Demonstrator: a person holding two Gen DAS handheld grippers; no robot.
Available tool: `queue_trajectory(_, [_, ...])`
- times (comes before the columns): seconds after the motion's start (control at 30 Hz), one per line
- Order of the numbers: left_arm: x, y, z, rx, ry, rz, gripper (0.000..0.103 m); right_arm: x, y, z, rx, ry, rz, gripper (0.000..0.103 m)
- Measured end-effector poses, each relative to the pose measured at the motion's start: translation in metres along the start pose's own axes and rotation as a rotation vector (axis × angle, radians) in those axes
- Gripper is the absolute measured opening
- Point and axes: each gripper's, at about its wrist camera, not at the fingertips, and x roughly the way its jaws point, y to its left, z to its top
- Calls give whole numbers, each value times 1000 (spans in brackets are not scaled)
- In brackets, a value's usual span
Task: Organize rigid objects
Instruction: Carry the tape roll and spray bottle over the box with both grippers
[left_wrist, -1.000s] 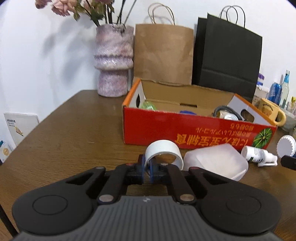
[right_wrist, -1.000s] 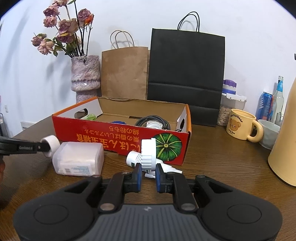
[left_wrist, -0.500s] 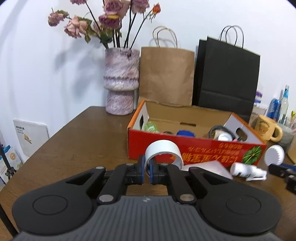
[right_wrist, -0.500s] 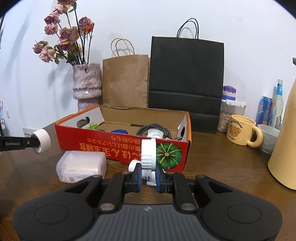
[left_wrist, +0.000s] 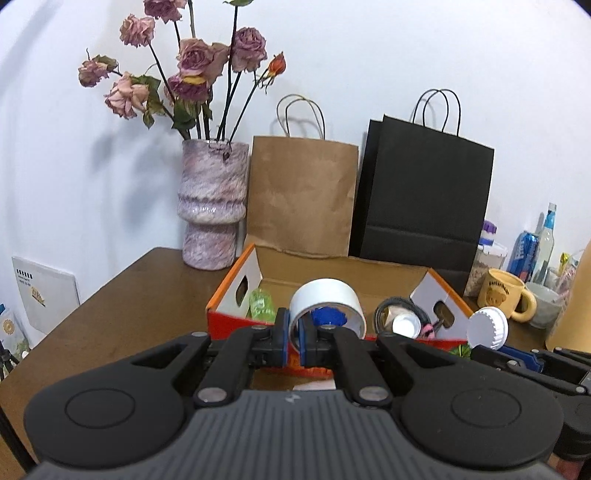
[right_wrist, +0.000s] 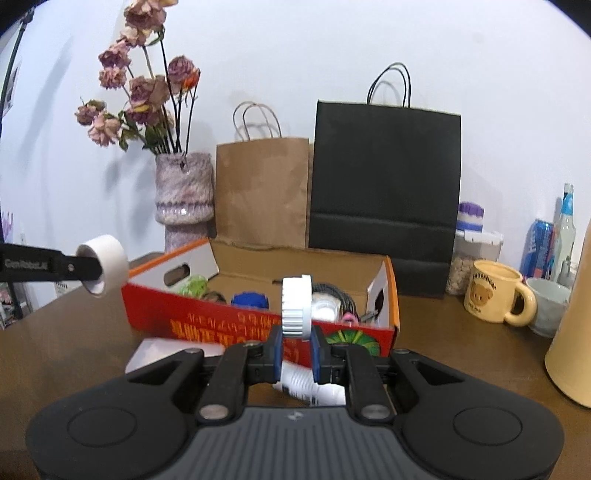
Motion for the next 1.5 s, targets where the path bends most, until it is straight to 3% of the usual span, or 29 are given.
queue_trajectory(0.27, [16, -4, 19, -38, -41, 8, 6, 15, -1, 14, -3, -25, 4, 14])
queue_trajectory(0.87, [94, -6, 39, -48, -29, 60, 6, 82, 1, 41, -9, -44, 0, 14])
queue_trajectory(1.27, [159, -5, 41, -15, 31, 98, 6, 139, 1, 51, -26, -2, 0, 14])
queue_trajectory(1.5, [178, 2, 35, -4, 77, 105, 6, 164, -3, 46, -29, 57, -18, 14])
